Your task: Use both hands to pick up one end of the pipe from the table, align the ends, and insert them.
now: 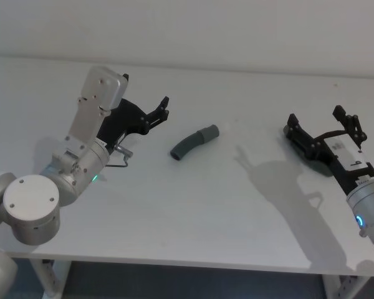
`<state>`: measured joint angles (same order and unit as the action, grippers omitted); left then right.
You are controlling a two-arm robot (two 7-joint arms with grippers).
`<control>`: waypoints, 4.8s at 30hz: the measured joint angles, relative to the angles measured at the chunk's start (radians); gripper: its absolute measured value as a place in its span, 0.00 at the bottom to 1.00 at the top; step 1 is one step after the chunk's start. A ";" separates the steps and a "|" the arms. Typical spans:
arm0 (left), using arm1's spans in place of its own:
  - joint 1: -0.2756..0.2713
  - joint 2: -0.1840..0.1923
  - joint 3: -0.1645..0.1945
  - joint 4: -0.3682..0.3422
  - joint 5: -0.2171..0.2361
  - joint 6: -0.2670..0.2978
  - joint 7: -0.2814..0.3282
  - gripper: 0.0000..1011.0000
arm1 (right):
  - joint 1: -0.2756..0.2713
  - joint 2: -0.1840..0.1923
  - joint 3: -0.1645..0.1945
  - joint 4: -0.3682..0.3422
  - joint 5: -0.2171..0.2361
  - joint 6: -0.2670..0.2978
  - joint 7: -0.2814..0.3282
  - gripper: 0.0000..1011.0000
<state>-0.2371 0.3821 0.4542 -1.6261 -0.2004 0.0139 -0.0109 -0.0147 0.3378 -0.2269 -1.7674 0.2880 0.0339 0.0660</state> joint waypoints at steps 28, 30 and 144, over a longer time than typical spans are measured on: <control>0.000 0.000 0.000 0.000 0.000 0.000 0.000 0.99 | 0.000 0.000 0.001 0.001 0.000 0.000 0.001 0.99; 0.000 0.000 0.000 0.000 0.000 0.000 -0.001 0.99 | 0.000 0.000 0.001 0.001 0.000 0.000 0.001 0.99; -0.530 -0.141 0.248 0.538 -0.060 0.417 -0.550 0.99 | 0.000 0.000 0.001 0.001 -0.001 0.000 0.001 0.99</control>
<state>-0.7672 0.2415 0.7020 -1.0878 -0.2601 0.4314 -0.5609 -0.0146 0.3375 -0.2259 -1.7667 0.2873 0.0340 0.0667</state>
